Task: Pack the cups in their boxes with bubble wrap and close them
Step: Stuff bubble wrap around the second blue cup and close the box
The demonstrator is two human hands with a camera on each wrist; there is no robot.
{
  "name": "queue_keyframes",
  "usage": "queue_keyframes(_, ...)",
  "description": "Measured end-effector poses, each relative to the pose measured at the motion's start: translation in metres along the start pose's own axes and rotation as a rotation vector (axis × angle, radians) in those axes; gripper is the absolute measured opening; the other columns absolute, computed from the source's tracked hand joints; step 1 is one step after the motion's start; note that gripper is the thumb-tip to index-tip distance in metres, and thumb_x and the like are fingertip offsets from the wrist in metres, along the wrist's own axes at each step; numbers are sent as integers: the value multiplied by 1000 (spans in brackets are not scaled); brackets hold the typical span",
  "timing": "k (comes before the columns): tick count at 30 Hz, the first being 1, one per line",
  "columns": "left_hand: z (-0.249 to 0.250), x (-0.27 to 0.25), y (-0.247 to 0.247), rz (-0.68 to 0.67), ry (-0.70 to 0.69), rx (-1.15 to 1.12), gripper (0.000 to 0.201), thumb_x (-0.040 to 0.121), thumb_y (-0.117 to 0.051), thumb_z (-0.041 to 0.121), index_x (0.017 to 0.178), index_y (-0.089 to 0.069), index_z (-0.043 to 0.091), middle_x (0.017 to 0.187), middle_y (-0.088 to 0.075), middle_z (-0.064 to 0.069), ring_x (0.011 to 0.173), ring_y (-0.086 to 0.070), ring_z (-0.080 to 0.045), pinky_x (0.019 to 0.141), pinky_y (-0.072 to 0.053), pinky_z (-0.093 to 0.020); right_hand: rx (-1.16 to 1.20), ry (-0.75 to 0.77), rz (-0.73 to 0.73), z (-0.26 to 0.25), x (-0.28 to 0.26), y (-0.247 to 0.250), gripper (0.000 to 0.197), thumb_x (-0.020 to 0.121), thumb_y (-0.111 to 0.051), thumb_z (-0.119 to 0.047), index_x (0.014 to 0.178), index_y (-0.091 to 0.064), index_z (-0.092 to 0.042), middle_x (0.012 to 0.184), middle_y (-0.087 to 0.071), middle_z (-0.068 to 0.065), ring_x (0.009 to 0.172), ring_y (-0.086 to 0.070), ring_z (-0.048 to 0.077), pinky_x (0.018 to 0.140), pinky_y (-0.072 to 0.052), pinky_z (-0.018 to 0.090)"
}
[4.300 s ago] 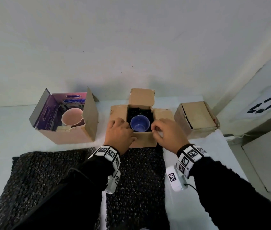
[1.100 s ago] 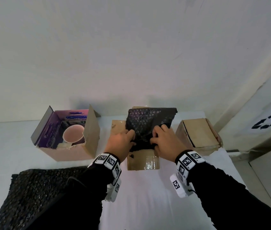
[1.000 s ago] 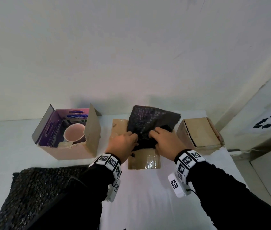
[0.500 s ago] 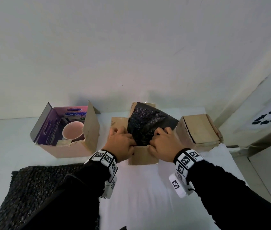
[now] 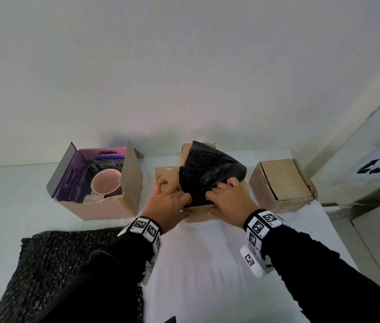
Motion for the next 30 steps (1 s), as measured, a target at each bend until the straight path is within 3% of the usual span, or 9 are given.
queue_keyframes(4,2,0,-1,16,-3,82,23,75,-62,51,72,-67,29,83,-60,13,101,-49,-19,101,-22,-48,-66,-41,55,-3,2,-3,36,63,-79,-48,80,-58,-23,58,-59,-5,69,-54,21,71,-22,37)
queue_keyframes(9,5,-1,4,-15,34,137,27,76,-62,55,69,-70,30,81,-56,14,100,-52,-22,100,-23,-51,-58,-87,149,-5,-5,-12,20,77,-67,-45,74,-63,-25,74,-62,-8,82,-51,20,75,-27,39)
queue_keyframes(13,7,-1,6,-98,47,135,23,78,-64,50,71,-68,28,73,-64,18,116,-52,-22,108,-14,-57,-101,-108,132,-10,-8,-14,19,82,-58,-42,77,-59,-23,66,-62,-8,89,-52,23,81,-27,42)
queue_keyframes(17,11,1,6,-140,105,95,33,84,-48,55,95,-63,28,90,-70,9,122,-49,-22,107,-15,-56,-82,-112,13,-12,-10,-12,35,85,-34,-45,79,-59,-21,66,-65,-5,93,-53,24,83,-26,42)
queue_keyframes(20,9,11,15,-44,191,-2,46,87,-31,62,109,-58,32,96,-68,4,113,-51,-20,100,-18,-49,86,-139,61,-3,-10,0,48,84,-33,-62,85,-63,-25,81,-65,-10,98,-48,17,81,-29,37)
queue_keyframes(22,3,20,22,14,219,-23,35,91,-36,57,104,-59,33,95,-67,10,105,-50,-17,93,-23,-42,247,-242,193,10,-11,15,38,87,-41,-60,88,-60,-27,88,-60,-11,94,-47,15,76,-32,32)
queue_keyframes(25,-11,38,25,101,308,-187,23,92,-48,45,103,-57,27,107,-57,7,101,-51,-17,90,-34,-34,411,-576,451,32,-9,19,22,87,-58,-43,93,-50,-23,101,-52,0,91,-47,21,75,-41,33)
queue_keyframes(28,-14,57,25,147,418,-406,32,91,-56,39,116,-51,21,118,-56,-1,104,-56,-21,91,-44,-37,636,-876,292,48,3,8,29,89,-58,-43,105,-47,-21,111,-52,8,96,-52,27,78,-44,33)
queue_keyframes(30,-12,67,27,127,479,-459,39,90,-58,42,123,-46,25,122,-58,-1,107,-57,-23,88,-46,-40,749,-907,130,54,10,4,31,91,-54,-48,109,-49,-24,110,-60,7,99,-57,26,85,-49,38)
Point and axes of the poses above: each hand's wrist, its own x-axis towards the middle knuckle, its own y-axis out of the back of the hand, z = x × y, the point moved 1 cm from there along x, towards the middle knuckle
